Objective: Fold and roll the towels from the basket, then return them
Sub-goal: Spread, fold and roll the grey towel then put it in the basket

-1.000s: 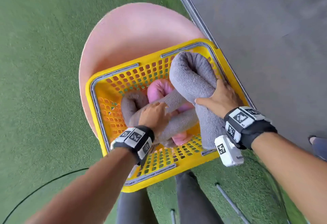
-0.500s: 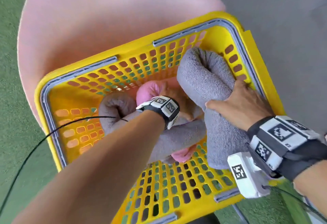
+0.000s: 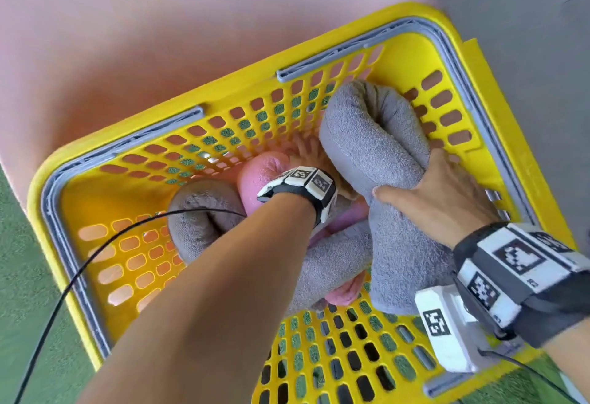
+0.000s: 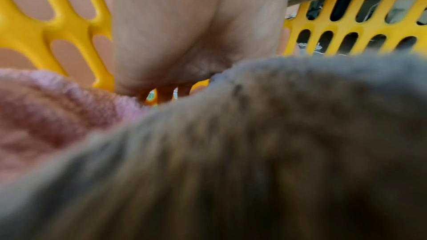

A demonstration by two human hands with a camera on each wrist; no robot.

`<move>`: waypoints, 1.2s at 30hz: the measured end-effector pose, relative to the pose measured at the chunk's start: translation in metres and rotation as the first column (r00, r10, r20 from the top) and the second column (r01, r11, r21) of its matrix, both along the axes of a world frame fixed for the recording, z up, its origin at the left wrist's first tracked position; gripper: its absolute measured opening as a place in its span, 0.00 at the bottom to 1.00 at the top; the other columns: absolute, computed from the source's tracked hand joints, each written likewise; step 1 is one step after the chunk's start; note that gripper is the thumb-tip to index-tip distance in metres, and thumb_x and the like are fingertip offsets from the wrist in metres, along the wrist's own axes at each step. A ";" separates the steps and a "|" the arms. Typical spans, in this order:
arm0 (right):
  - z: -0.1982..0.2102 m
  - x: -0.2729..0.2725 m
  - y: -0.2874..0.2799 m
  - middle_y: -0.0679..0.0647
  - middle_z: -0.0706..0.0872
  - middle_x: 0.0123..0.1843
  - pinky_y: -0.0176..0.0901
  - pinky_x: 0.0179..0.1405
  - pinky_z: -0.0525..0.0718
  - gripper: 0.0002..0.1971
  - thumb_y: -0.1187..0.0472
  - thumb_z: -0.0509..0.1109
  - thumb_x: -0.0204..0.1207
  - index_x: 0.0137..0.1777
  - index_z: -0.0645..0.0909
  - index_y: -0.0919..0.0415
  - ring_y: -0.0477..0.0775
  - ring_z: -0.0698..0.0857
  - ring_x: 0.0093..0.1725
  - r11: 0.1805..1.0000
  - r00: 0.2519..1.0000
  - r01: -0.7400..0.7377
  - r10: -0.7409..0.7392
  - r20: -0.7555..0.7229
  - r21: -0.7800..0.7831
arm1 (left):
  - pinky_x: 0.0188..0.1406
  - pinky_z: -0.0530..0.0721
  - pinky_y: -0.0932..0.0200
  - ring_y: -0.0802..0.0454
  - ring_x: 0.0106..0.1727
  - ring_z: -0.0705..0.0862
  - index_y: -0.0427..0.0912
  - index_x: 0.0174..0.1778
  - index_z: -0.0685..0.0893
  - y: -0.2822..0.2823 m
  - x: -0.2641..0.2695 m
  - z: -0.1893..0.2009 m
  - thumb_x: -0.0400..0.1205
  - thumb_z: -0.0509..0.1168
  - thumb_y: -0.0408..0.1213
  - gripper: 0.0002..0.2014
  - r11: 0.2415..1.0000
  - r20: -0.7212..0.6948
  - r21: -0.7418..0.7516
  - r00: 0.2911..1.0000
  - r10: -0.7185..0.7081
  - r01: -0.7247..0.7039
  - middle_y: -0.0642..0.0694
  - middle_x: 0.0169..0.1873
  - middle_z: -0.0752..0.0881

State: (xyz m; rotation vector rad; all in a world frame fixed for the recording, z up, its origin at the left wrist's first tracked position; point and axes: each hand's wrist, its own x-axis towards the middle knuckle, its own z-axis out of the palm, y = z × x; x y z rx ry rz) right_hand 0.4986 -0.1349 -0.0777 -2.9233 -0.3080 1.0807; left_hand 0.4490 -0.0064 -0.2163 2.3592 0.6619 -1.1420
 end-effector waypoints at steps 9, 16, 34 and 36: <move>0.000 0.012 0.000 0.62 0.75 0.69 0.55 0.54 0.72 0.43 0.35 0.76 0.61 0.70 0.64 0.57 0.67 0.76 0.66 1.000 1.000 -0.021 0.021 -0.004 -0.008 | 0.74 0.59 0.28 0.32 0.79 0.59 0.59 0.83 0.53 -0.009 0.013 -0.053 0.49 0.67 0.80 0.65 0.992 -0.104 -0.114 0.993 -0.064 0.052 0.43 0.83 0.57; -0.019 0.016 0.005 0.66 0.76 0.67 0.58 0.54 0.76 0.43 0.37 0.77 0.62 0.69 0.64 0.59 0.69 0.77 0.64 0.998 0.997 -0.059 0.059 0.045 0.001 | 0.60 0.66 0.22 0.30 0.71 0.71 0.67 0.71 0.66 -0.014 -0.009 -0.016 0.46 0.75 0.67 0.53 0.955 -0.057 -0.107 0.957 -0.284 0.277 0.46 0.69 0.76; -0.200 -0.004 0.011 0.56 0.82 0.35 0.38 0.30 0.75 0.20 0.57 0.50 0.67 0.43 0.83 0.62 0.54 0.81 0.32 0.804 0.790 -0.525 0.583 0.191 -0.281 | 0.76 0.52 0.31 0.47 0.72 0.69 0.47 0.72 0.68 -0.023 -0.057 0.038 0.62 0.76 0.58 0.44 0.919 0.132 -0.019 0.912 -0.388 0.394 0.50 0.67 0.77; -0.208 -0.006 0.014 0.56 0.81 0.31 0.36 0.27 0.74 0.16 0.58 0.53 0.65 0.38 0.82 0.62 0.54 0.81 0.29 0.819 0.806 -0.543 0.571 0.158 -0.187 | 0.76 0.50 0.33 0.46 0.75 0.66 0.47 0.75 0.67 -0.023 -0.057 0.042 0.65 0.75 0.57 0.44 0.935 0.149 0.004 0.925 -0.351 0.354 0.49 0.71 0.74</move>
